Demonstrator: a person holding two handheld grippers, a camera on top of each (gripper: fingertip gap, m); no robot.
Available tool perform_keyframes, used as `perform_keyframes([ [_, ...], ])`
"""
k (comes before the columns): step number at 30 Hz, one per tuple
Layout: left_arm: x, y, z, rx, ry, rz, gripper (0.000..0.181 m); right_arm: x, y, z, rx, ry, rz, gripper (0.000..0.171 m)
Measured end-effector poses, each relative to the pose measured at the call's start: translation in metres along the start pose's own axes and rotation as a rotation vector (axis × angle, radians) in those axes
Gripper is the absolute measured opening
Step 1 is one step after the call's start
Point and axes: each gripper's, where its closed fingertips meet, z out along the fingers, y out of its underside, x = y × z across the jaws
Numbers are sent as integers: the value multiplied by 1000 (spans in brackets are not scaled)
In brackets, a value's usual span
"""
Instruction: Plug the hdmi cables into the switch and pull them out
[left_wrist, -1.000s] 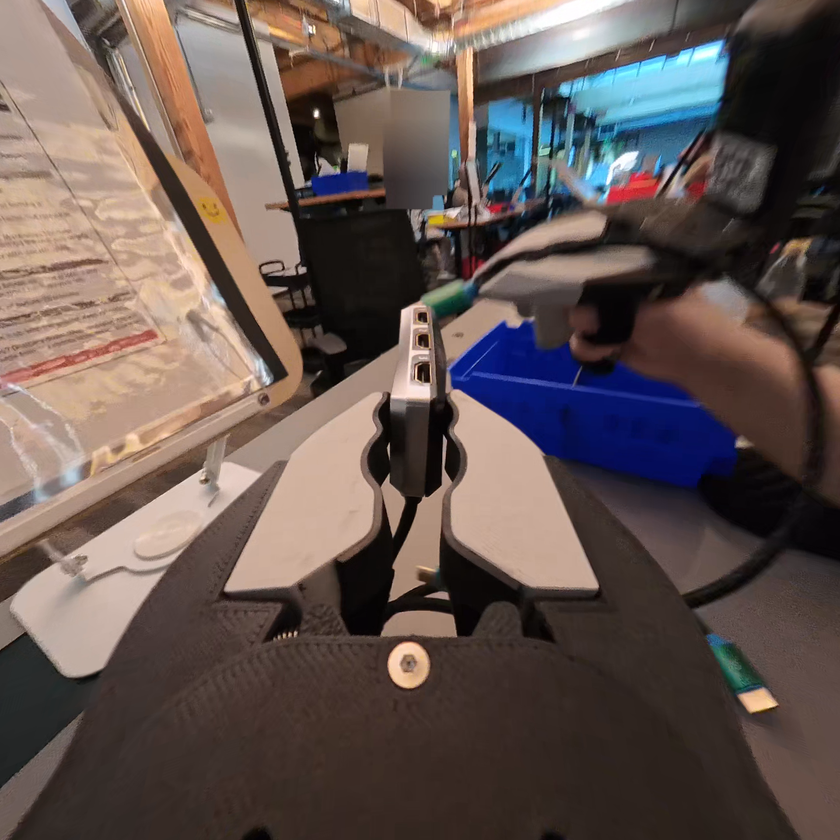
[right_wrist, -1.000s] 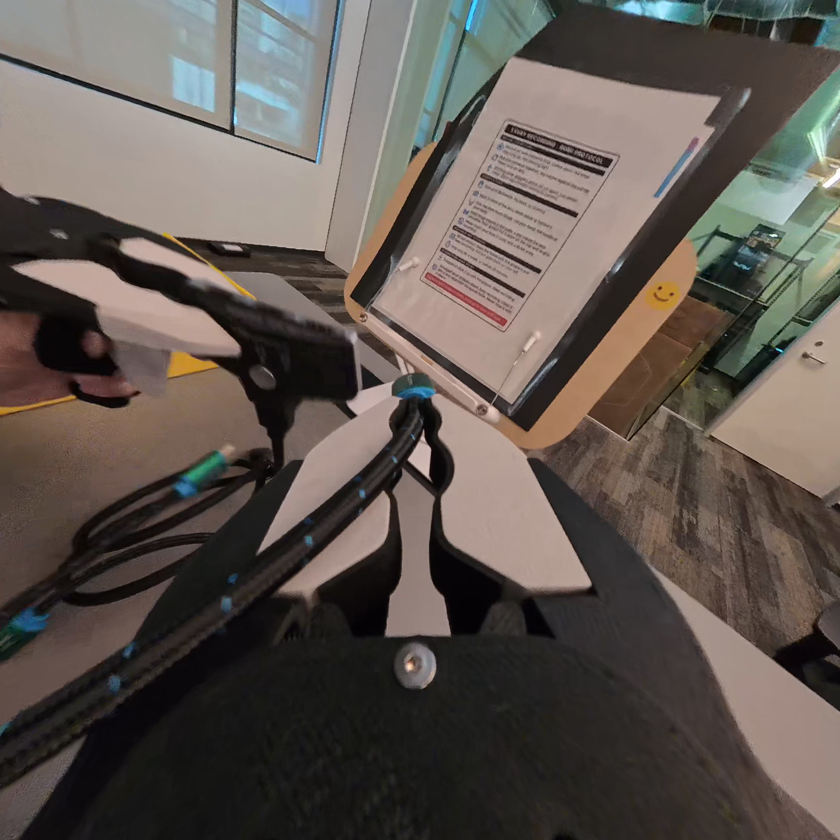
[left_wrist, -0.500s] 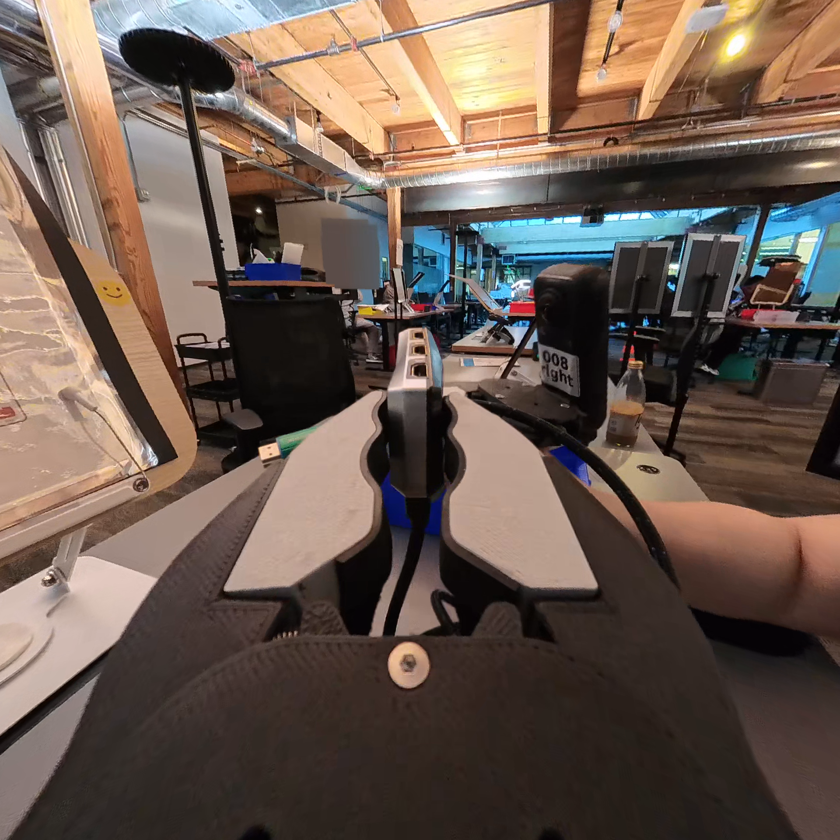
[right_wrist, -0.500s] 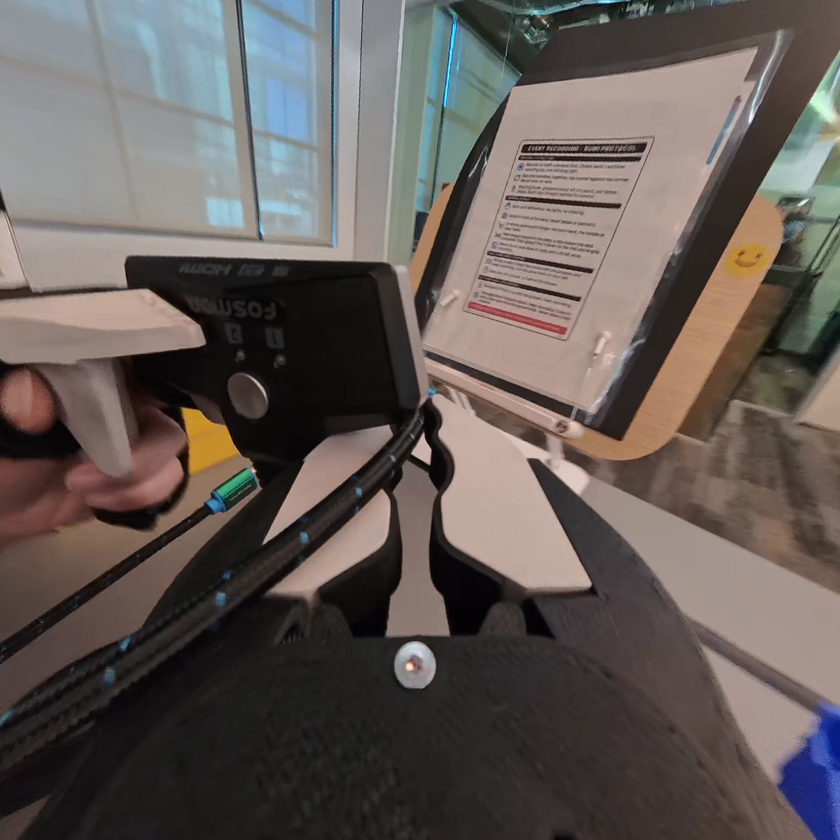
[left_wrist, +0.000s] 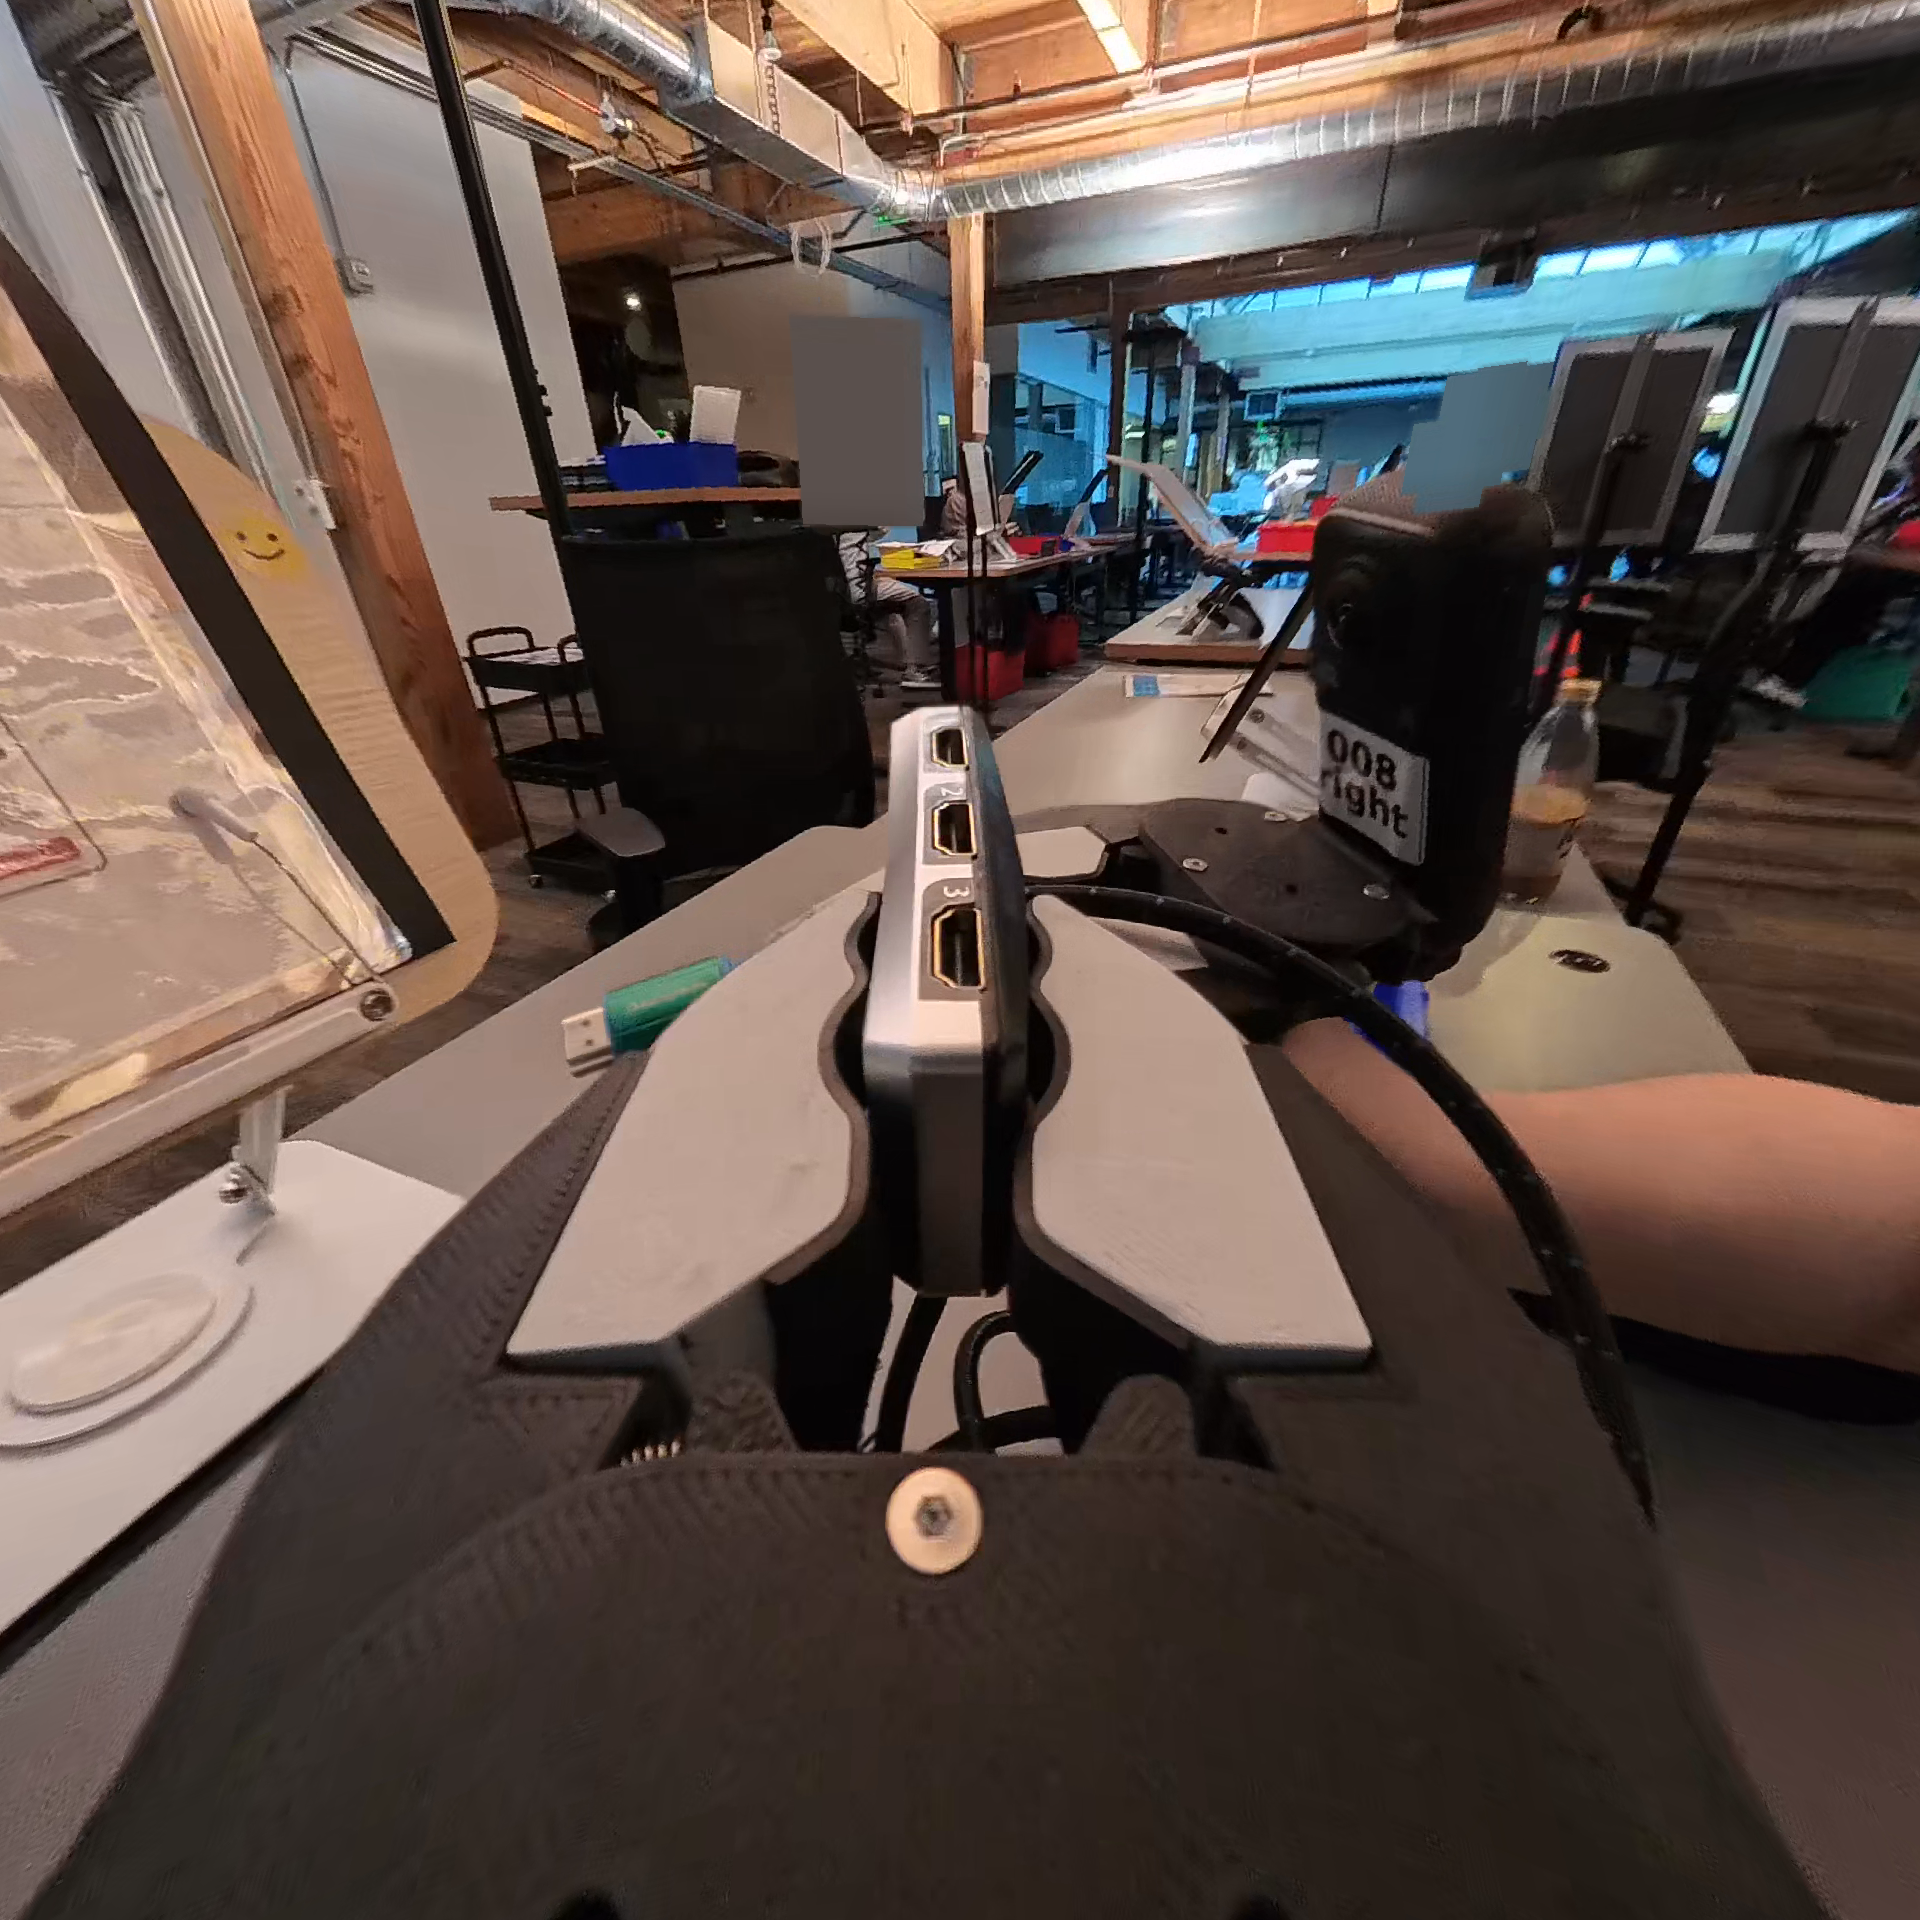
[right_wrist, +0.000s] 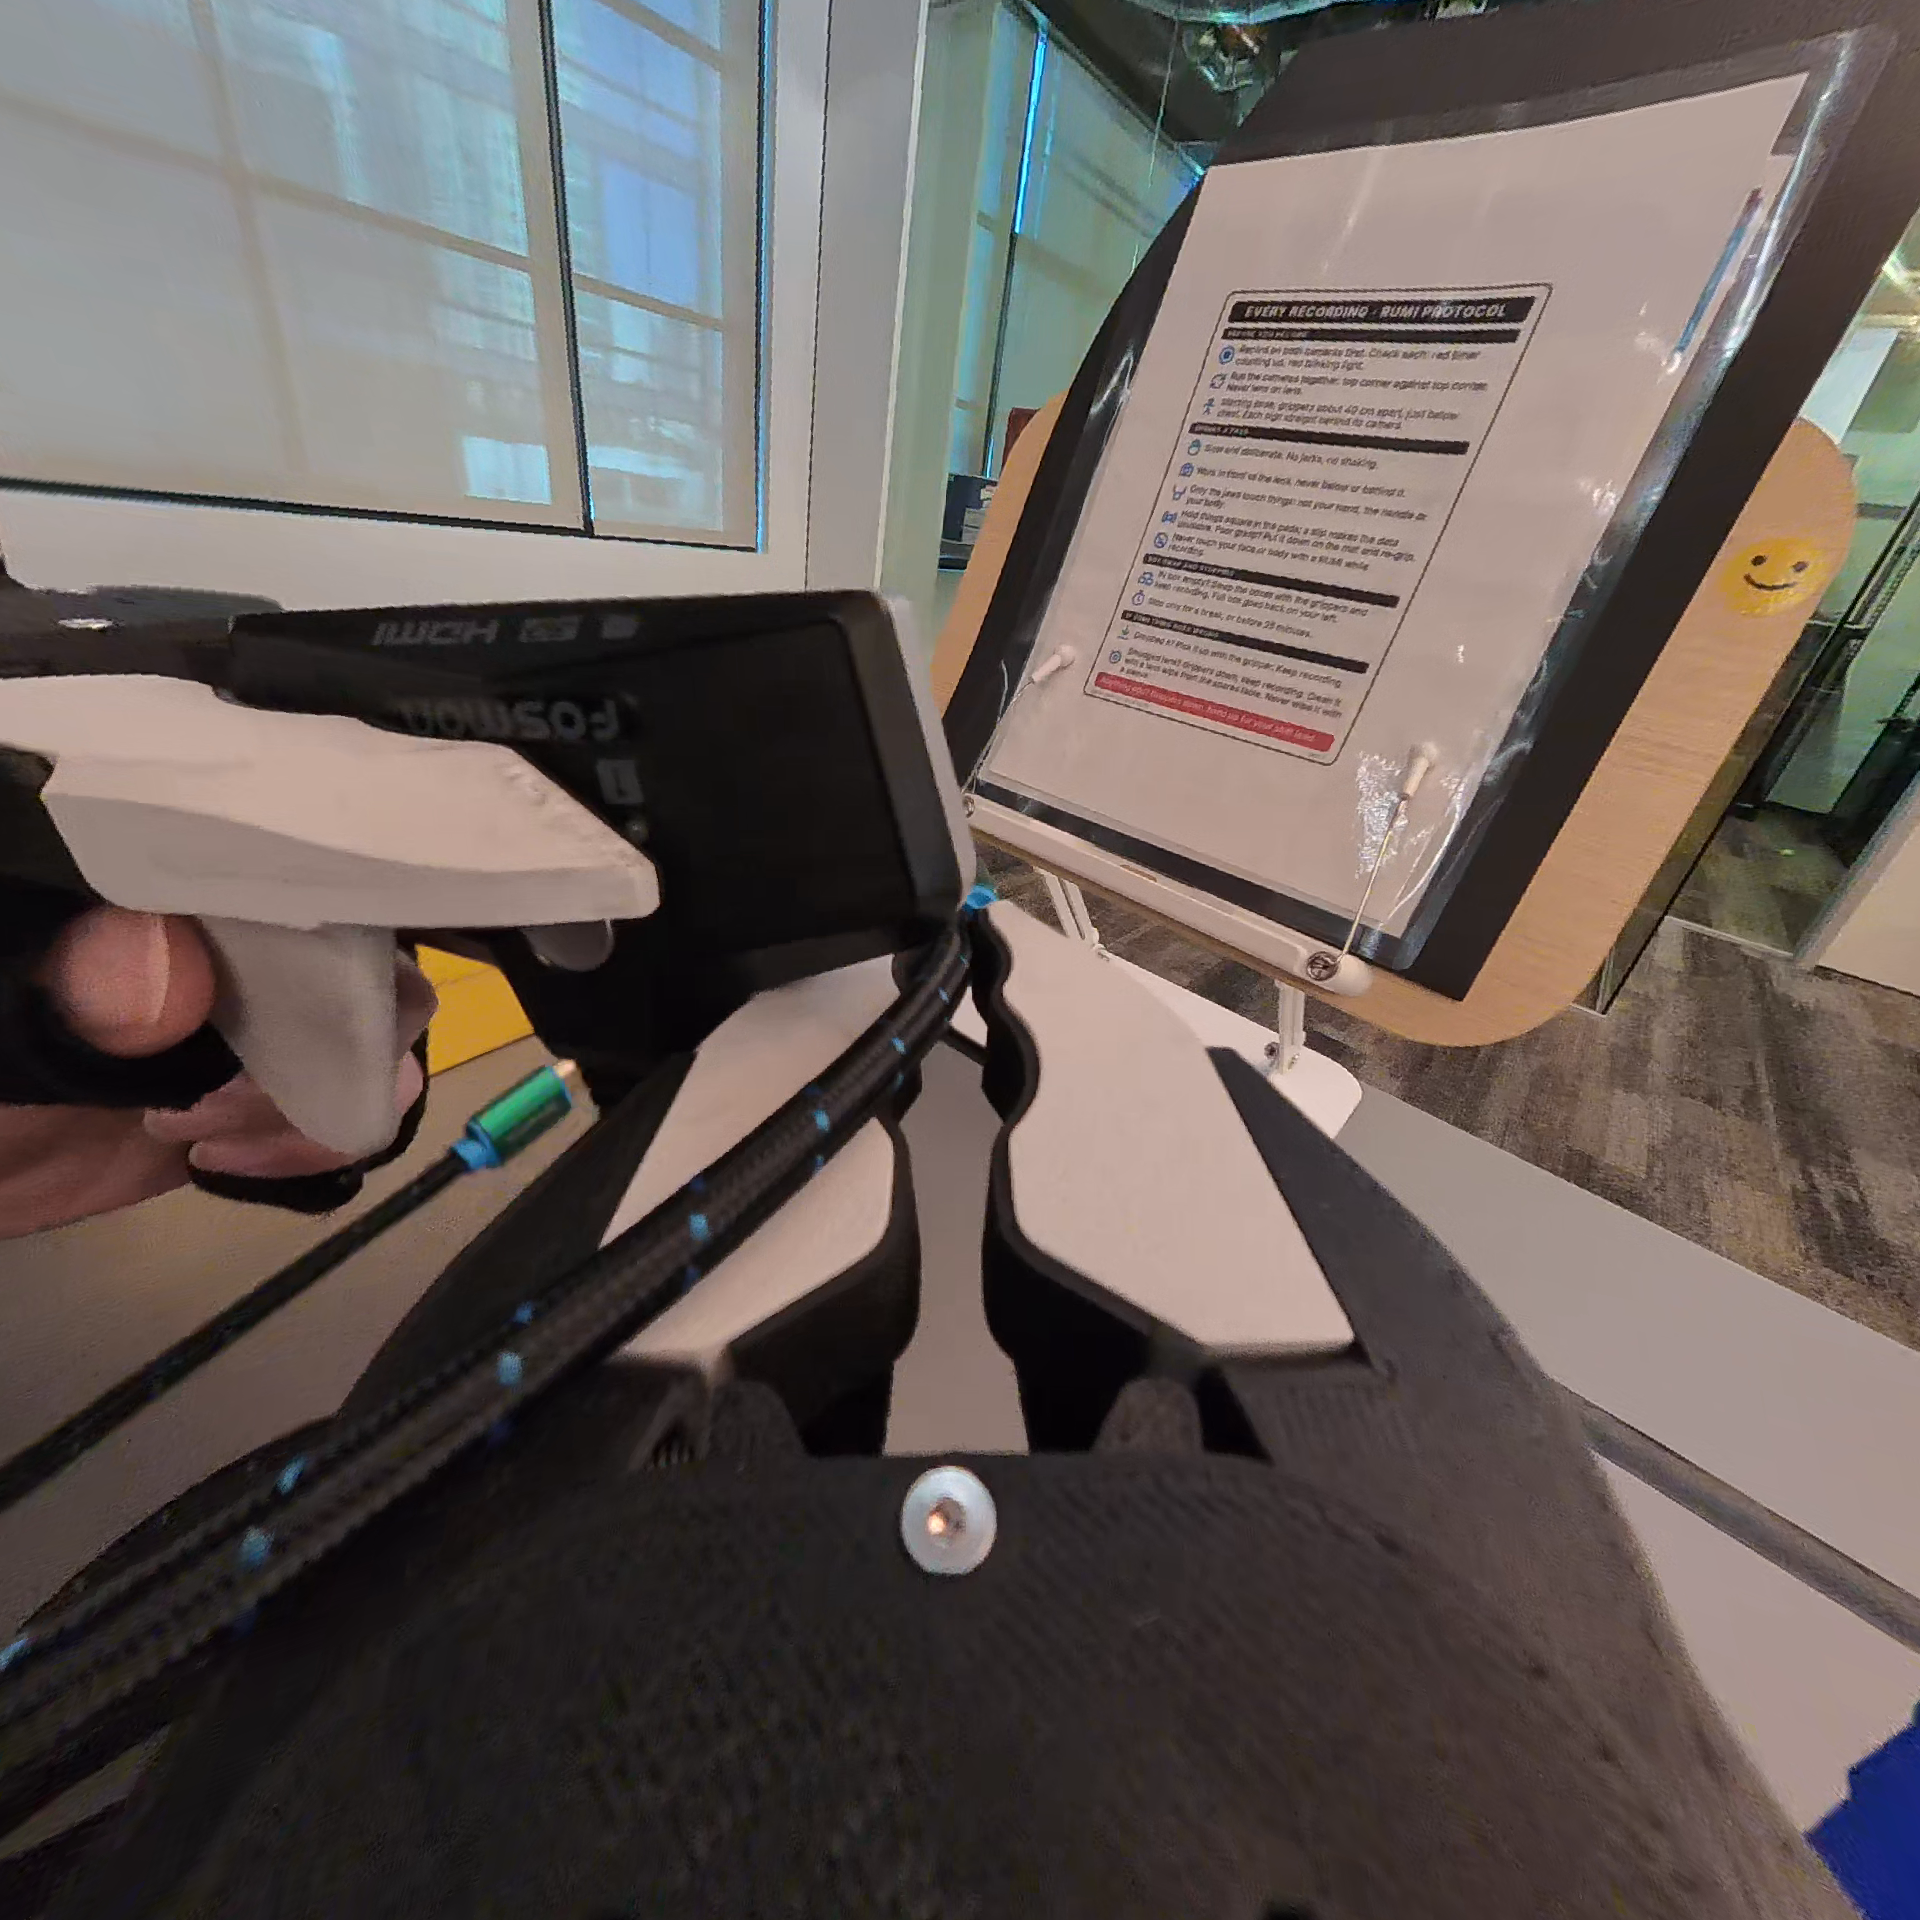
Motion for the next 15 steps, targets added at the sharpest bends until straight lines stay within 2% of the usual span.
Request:
perform_keyframes([
  [5,-16,-6,-10,-39,-140,258,22,20,4,-1,-39,63,16,7],
  [9,-36,-17,-26,-24,-327,561,22,41,-28,-20,14,113,-22,7],
  [12,-46,-18,-33,-53,-442,776,22,28,-56,-31,14,79,-142,8],
  [15,-51,-16,-35,-91,-505,906,23,-1,-74,-39,-19,-17,-209,7],
])
